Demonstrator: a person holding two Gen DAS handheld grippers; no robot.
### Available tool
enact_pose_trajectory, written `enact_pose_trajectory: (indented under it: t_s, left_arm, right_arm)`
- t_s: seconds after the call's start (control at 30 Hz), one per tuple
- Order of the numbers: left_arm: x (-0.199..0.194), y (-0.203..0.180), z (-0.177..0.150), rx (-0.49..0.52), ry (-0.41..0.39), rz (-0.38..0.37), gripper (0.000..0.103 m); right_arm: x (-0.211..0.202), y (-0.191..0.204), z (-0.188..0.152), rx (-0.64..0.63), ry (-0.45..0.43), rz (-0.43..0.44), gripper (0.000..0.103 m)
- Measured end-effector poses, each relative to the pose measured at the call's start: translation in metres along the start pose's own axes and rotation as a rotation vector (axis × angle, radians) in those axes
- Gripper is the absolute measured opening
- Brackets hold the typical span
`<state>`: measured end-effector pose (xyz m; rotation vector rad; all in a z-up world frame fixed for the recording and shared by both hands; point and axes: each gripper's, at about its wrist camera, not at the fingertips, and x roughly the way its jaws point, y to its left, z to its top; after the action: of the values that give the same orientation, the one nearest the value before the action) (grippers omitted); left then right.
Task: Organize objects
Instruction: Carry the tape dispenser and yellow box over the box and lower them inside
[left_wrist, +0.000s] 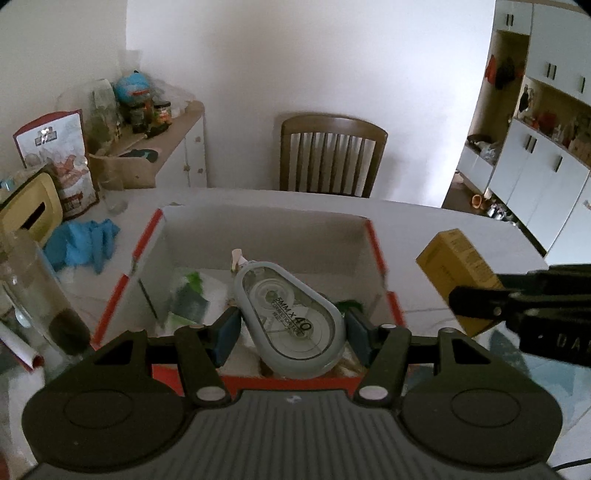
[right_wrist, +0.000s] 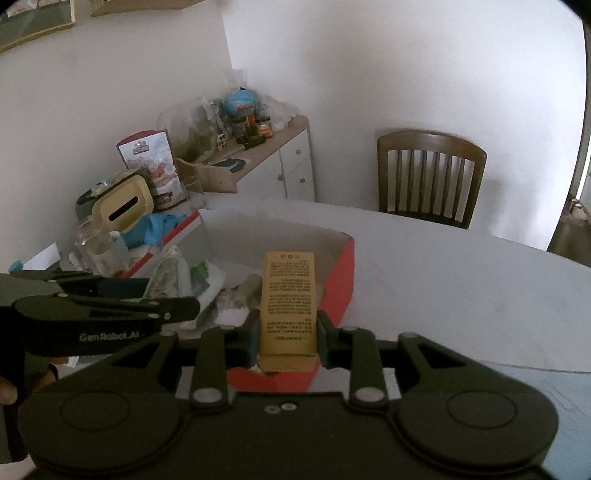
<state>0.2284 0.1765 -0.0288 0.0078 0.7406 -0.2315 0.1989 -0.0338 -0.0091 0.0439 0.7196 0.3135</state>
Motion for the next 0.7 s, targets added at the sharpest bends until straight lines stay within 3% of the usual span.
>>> enact_pose_trajectory:
  t_s: [0.4, 0.7]
  left_arm:
    - [0.053, 0.049, 0.016, 0.047, 0.048, 0.036, 0.061]
    - [0.091, 0.054, 0.014, 0.109, 0.091, -0.018, 0.061]
  right_arm:
    - [0.061, 0.018, 0.021, -0.003, 0.047, -0.04, 0.028]
    - [0.116, 0.041, 0.017, -0.106, 0.127, -0.071, 0.028]
